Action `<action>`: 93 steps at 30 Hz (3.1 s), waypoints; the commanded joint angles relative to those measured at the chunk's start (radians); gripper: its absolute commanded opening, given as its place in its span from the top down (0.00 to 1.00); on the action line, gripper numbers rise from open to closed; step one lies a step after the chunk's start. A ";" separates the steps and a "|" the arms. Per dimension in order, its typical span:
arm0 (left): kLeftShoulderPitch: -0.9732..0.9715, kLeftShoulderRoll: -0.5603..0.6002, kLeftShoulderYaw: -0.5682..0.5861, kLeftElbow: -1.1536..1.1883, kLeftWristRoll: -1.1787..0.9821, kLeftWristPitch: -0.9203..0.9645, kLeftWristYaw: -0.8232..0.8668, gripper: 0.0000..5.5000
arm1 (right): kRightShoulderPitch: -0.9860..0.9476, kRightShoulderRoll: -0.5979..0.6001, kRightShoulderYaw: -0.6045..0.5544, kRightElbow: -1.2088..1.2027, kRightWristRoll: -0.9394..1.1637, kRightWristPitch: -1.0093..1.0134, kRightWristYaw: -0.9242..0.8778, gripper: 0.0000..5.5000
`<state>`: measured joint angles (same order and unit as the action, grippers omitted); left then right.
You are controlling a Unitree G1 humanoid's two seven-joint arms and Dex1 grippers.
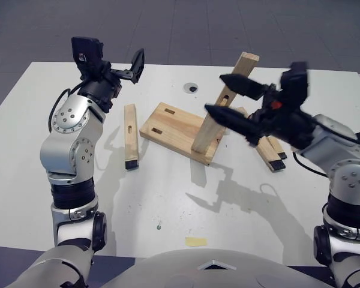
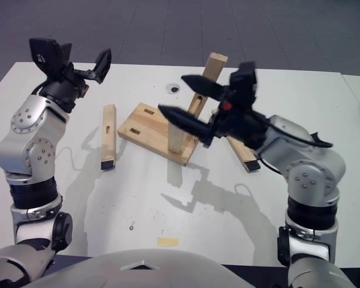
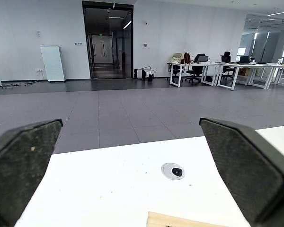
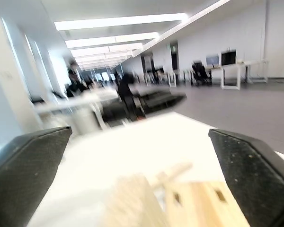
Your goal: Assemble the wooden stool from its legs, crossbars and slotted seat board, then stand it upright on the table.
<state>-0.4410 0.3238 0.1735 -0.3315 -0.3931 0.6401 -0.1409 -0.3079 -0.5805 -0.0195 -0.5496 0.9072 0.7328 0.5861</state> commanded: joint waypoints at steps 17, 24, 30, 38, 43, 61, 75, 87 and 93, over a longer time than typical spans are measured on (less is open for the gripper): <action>0.047 0.002 0.029 -0.010 0.017 -0.005 0.000 0.02 | -0.126 0.161 -0.108 0.376 -0.508 -0.448 -0.239 0.02; 0.054 -0.007 0.020 -0.007 0.019 -0.010 0.001 0.02 | -0.023 0.254 -0.098 0.323 -0.523 -0.261 -0.385 0.06; 0.081 0.002 0.002 -0.008 0.025 -0.008 -0.013 0.02 | -0.043 0.267 -0.168 0.356 -0.447 -0.298 -0.314 0.22; 0.081 0.023 0.016 0.002 0.027 -0.017 -0.028 0.02 | -0.079 0.233 -0.182 0.435 -0.392 -0.250 -0.203 0.46; 0.077 0.027 0.015 0.017 0.033 -0.024 -0.037 0.02 | -0.135 0.190 -0.179 0.527 -0.337 -0.211 -0.069 0.62; 0.077 0.003 -0.006 0.007 0.027 -0.034 -0.048 0.02 | -0.428 0.103 0.128 1.051 -0.542 -0.540 0.519 0.62; 0.168 0.052 0.001 -0.007 0.061 -0.035 -0.063 0.02 | -0.327 0.248 -0.203 0.743 -0.386 -0.476 -0.011 0.17; 0.312 0.041 0.074 -0.125 0.063 0.044 -0.010 0.02 | -0.130 0.336 -0.312 0.594 -0.308 -0.400 -0.252 0.02; 0.305 0.032 0.062 -0.114 0.072 0.089 0.030 0.02 | -0.070 0.383 -0.243 0.552 -0.356 -0.407 -0.274 0.02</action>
<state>-0.1240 0.3614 0.2419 -0.4469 -0.3346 0.7050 -0.1208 -0.3912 -0.2060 -0.2794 0.0246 0.5749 0.3339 0.3228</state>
